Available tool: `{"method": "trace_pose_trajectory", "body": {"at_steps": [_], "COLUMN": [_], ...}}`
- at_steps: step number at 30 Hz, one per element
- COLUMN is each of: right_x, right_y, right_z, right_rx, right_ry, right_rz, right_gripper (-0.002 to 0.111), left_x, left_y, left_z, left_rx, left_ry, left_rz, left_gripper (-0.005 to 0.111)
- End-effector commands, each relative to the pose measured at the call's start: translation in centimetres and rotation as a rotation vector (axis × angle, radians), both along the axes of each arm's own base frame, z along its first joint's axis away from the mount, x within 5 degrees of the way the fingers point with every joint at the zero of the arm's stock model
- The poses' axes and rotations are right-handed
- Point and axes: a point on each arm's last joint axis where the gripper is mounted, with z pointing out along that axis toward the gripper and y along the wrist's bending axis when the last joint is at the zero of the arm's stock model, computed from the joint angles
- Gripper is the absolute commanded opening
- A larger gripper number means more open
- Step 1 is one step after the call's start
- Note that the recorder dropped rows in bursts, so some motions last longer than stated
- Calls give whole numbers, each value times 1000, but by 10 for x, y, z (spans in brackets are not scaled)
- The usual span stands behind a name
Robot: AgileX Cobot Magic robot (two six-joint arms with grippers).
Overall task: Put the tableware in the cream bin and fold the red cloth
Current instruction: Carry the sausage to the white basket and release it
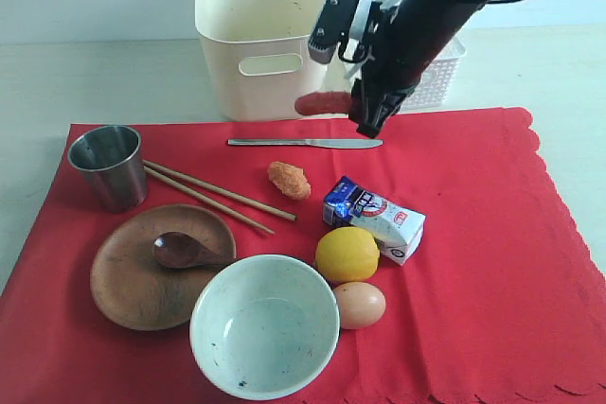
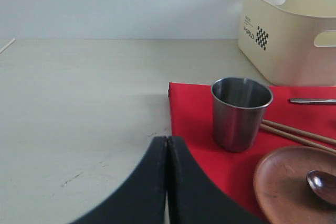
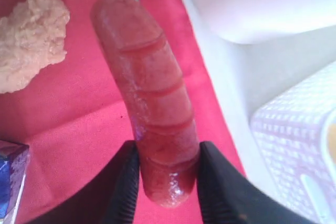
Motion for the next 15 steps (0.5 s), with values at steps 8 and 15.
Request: {"method": "trace_pose_trajectory", "body": {"at_steps": [8,15], "right_x": [1,36], "right_y": [-5,-36], "right_z": [90,98], "right_rx": [231,508], "right_ry": [-306,-458], "right_rz": [-216,-585], "right_gripper": [0,0], "left_x": [0,0], "left_y": [0,0], "left_z": [0,0], "left_rx": [4,4], "left_ry": [-8,-8], "left_rz": [3,3], "left_gripper": [0,0]}}
